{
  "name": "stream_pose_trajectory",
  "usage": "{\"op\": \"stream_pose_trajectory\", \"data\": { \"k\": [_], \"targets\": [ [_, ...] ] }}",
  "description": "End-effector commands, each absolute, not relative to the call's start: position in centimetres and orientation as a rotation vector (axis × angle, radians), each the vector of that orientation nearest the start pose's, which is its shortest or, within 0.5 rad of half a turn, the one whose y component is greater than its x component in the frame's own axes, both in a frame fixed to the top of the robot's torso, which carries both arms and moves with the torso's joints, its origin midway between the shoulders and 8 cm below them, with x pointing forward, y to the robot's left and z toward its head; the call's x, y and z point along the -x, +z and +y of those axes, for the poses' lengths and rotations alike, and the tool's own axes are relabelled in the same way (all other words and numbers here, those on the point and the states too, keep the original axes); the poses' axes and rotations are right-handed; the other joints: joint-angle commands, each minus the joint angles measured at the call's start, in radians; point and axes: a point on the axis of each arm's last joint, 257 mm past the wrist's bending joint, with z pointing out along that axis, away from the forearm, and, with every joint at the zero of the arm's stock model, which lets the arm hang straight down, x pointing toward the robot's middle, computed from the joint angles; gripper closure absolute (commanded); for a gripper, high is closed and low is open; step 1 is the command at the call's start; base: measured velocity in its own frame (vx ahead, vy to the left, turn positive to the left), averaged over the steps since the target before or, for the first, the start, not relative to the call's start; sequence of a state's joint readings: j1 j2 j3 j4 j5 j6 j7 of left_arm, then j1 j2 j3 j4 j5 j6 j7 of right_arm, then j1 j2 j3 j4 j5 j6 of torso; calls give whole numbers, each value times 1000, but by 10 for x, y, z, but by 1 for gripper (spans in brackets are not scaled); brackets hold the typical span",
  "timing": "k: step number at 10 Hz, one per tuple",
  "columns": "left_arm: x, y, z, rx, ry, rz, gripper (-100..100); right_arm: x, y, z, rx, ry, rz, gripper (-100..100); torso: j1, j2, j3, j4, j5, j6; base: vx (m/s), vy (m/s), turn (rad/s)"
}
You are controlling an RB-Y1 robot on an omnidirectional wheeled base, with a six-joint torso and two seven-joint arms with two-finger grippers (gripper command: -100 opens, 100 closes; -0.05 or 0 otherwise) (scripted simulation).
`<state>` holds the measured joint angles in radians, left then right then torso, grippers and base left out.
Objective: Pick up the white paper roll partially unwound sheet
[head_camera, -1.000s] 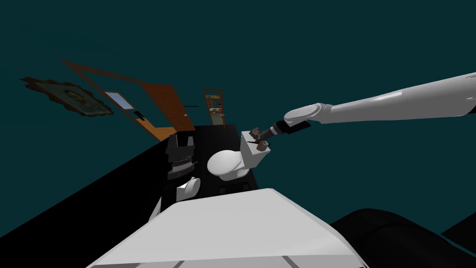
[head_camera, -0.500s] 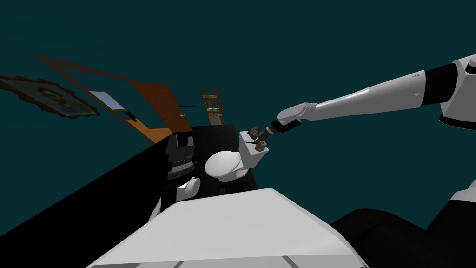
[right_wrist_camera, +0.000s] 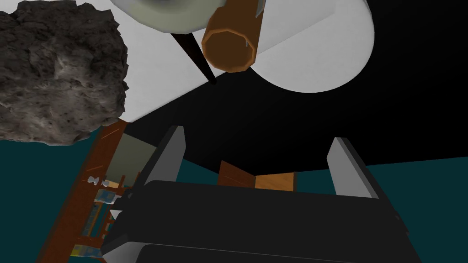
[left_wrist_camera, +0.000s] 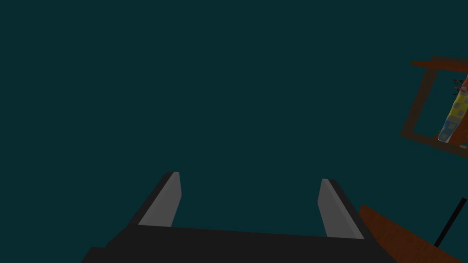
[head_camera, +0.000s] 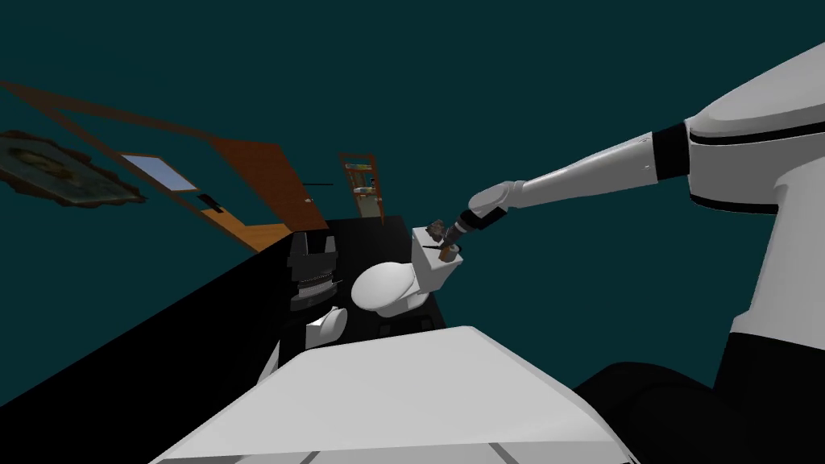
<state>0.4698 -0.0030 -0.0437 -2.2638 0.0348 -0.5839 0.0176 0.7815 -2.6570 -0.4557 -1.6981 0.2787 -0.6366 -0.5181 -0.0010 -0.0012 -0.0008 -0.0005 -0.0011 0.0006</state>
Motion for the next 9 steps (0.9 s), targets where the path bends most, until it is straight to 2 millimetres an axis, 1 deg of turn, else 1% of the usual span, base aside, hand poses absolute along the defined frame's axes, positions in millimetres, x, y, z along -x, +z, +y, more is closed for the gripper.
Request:
{"op": "stream_pose_trajectory", "data": {
  "k": [1, 2, 6, 7, 8, 9],
  "targets": [
    [-335, 42, 265, 617, -1415, 516, 0, -456, -107, -240, 1362, 175, 2389, -100, 0, 0, 0, 0, 0, 0, 31, -17, -101],
    [-335, 42, 265, 617, -1415, 516, 0, -456, -109, -237, 1378, 169, 2390, -100, 0, -1, 0, 0, 0, 0, 23, -13, -42],
    [-335, 42, 265, 617, -1415, 516, 0, -451, -138, -233, 1481, 133, 2432, -100, -1, 0, 0, 0, 0, 0, 17, -19, -65],
    [-335, 42, 265, 617, -1415, 516, 0, -453, -135, -233, 1469, 136, 2426, -100, -1, 0, 0, 0, 0, 0, 9, -11, -4],
    [-335, 42, 265, 617, -1415, 516, 0, -452, -136, -233, 1471, 135, 2427, 0, -1, 1, 1, 0, 0, 0, 0, 0, 0],
    [-335, 42, 265, 617, -1415, 516, 0, -456, -140, -252, 1441, 133, 2441, -100, 0, 2, 1, 0, 0, 0, -18, 39, 158]
  ]
}}
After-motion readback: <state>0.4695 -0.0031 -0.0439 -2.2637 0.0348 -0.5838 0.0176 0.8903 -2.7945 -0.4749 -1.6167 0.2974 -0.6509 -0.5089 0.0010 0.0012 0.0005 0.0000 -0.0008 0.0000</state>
